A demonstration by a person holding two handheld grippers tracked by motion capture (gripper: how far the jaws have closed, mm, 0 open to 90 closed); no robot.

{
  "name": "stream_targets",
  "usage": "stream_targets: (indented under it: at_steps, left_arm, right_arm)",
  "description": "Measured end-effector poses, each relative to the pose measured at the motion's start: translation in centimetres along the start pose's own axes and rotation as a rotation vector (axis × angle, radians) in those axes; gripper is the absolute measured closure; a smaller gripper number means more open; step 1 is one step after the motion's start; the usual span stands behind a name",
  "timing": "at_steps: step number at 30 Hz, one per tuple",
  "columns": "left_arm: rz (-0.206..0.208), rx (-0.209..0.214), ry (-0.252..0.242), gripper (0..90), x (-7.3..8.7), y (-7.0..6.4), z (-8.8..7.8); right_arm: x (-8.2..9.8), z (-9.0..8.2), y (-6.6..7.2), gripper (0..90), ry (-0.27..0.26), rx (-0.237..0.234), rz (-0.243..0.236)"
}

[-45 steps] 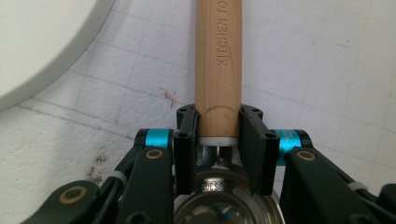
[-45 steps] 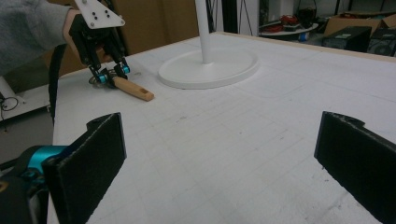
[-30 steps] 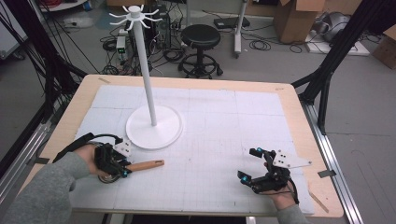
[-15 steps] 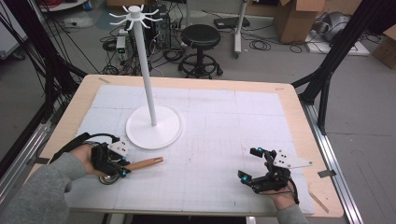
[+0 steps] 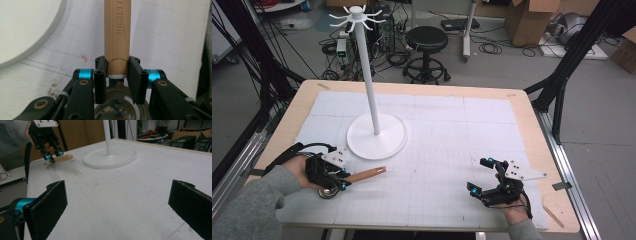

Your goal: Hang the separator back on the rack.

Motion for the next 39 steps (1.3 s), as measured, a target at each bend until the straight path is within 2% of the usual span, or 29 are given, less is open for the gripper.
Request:
stream_targets:
  at_steps: [4, 10, 16, 23, 26, 29, 34, 39]
  left_arm:
    - [-0.030, -0.001, -0.030, 69.4, -0.1, 0.1, -0.5]
    - [-0.043, -0.012, -0.084, 69.4, -0.3, 0.0, -1.4]
    - [-0.073, -0.023, -0.166, 69.3, 0.3, -0.1, -2.0]
    - [-0.150, -0.046, -0.266, 69.3, 1.0, -0.2, -2.5]
    - [-0.166, -0.081, -0.287, 69.3, 1.0, -0.2, -2.6]
    - [-0.195, -0.090, -0.337, 69.3, 0.8, -0.3, -2.7]
    - [-0.248, -0.115, -0.373, 69.4, 0.9, -0.2, -2.6]
    - [-0.297, -0.131, -0.433, 69.4, 0.7, -0.2, -2.8]
  right_arm:
    - [0.0, 0.1, 0.1, 1.2, 0.003, -0.008, 0.000]
    - [0.0, 0.0, 0.0, 1.2, -0.001, -0.004, -0.003]
    - [0.0, 0.1, 0.1, 1.2, 0.000, -0.005, 0.004]
    - [0.0, 0.1, 0.1, 1.2, 0.001, -0.004, 0.005]
    - [0.0, 0.1, 0.0, 1.2, -0.001, -0.001, 0.000]
    - [0.0, 0.1, 0.1, 1.2, 0.002, -0.003, 0.005]
    - [0.0, 0.1, 0.1, 1.2, -0.001, -0.001, 0.002]
    - [0.0, 0.0, 0.0, 1.2, 0.001, 0.000, -0.001]
Point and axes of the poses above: each handheld gripper's, and its own axes: z roughly forward along the jaws, x roughly out of its underside, y roughly to its left, the point moved 4 cm from there along z, roughly forward along the jaws, and after that the axes turned 9 degrees about -x, right-handed, at the moved point
